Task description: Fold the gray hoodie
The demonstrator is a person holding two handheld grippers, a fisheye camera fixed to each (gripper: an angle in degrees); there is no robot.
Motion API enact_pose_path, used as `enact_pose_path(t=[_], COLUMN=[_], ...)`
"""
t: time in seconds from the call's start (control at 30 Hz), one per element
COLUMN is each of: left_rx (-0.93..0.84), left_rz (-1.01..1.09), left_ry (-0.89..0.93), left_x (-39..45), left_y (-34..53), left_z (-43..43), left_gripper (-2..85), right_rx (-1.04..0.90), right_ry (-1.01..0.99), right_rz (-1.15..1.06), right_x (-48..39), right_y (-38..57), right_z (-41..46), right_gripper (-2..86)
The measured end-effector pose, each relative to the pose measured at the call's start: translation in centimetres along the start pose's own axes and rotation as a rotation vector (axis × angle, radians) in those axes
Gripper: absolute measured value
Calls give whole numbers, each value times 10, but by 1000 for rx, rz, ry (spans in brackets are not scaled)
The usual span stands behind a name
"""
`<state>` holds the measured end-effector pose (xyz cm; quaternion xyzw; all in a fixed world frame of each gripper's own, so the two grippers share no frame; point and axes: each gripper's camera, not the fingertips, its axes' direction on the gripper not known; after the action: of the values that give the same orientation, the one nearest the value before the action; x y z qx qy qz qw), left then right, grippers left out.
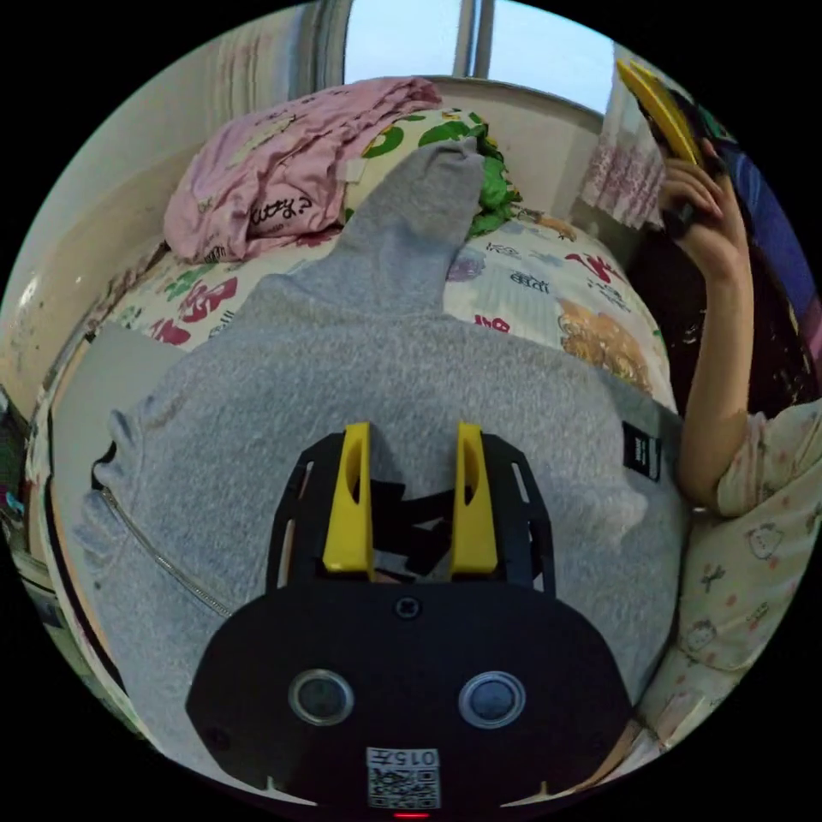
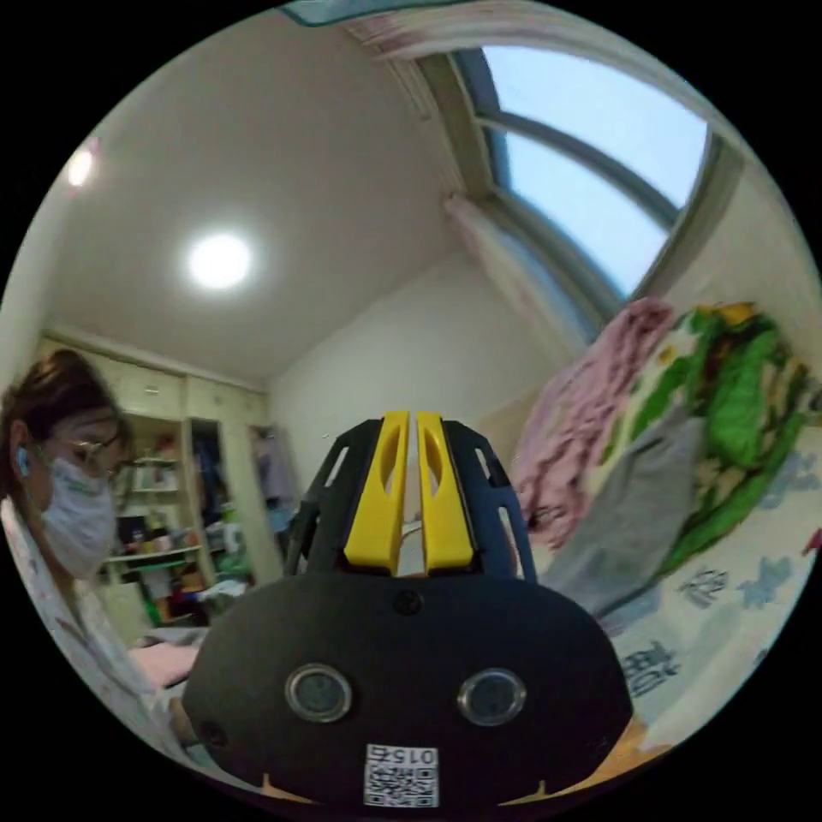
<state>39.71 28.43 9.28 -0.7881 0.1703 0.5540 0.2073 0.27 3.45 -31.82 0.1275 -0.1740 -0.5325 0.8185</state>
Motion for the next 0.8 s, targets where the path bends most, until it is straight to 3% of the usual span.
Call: enact_pose_path(t=[0.1,0.2,0.3,0.47,0.6,0.8], left_rx=[-7,-1,0,8,15,21], left_rz=[13,1,-5,-21,-40,-54], left_ry=[-26,-7,-1,28,52,73], left_x=[7,3,1,-6,-15,-27], left_y=[-13,-22,-29,-37,-40,-39], left_z=[1,2,4,9,17,31], left_gripper=[147,146,143,142,139,137], right_rx=[28,-213,-155,-101,-189,-264], right_ry=[216,246,318,391,448,421], right_rz=[173,462,512,517,448,403], right_x=[100,211,256,270,257,212], right_y=[-32,-42,-37,-36,-31,-17], right_z=[18,67,93,127,162,172], right_gripper=[99,135,139,141,129,32])
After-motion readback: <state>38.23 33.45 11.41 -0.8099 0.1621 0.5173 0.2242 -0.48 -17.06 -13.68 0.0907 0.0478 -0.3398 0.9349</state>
